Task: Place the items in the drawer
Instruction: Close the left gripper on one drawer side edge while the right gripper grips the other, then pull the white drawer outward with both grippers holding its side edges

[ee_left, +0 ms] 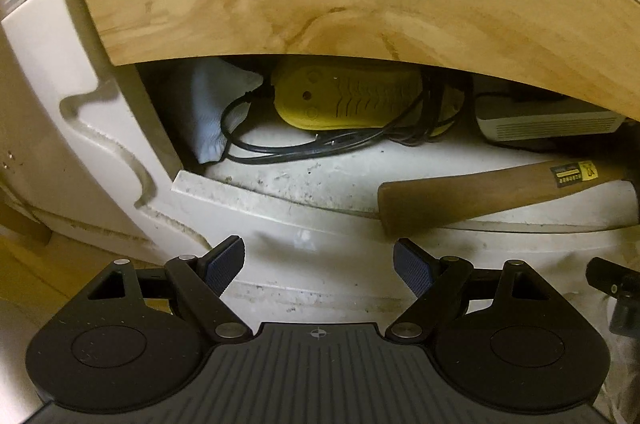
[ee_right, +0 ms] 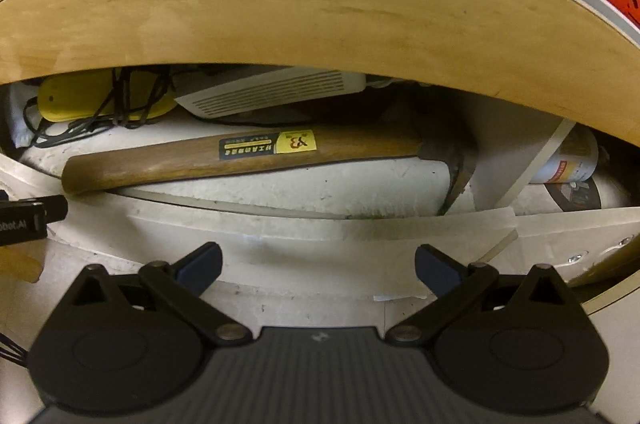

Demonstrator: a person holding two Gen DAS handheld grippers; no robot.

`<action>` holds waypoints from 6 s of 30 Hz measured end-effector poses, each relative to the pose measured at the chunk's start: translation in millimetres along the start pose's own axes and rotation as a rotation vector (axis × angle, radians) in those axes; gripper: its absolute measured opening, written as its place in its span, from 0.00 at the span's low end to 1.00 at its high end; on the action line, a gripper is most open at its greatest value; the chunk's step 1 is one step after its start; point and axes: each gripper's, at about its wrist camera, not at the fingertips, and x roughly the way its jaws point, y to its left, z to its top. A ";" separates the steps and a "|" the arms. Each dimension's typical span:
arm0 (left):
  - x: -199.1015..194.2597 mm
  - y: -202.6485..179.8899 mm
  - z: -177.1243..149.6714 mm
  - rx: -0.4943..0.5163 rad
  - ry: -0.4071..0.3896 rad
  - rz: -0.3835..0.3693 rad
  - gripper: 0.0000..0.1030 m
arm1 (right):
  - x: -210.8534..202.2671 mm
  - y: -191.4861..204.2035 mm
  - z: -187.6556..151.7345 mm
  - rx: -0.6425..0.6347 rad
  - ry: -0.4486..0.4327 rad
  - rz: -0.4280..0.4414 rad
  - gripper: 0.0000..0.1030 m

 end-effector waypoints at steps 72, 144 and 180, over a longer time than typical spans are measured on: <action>24.4 -31.9 -67.7 1.467 -0.162 0.188 0.34 | 25.5 28.7 -53.2 -1.368 -0.057 -0.147 0.75; -16.1 -32.9 -95.5 1.433 0.005 0.087 0.32 | -1.1 35.9 -86.6 -1.412 0.084 -0.087 0.26; -46.8 -24.6 -126.3 1.403 0.276 -0.092 0.27 | -33.5 31.1 -106.7 -1.332 0.322 0.157 0.20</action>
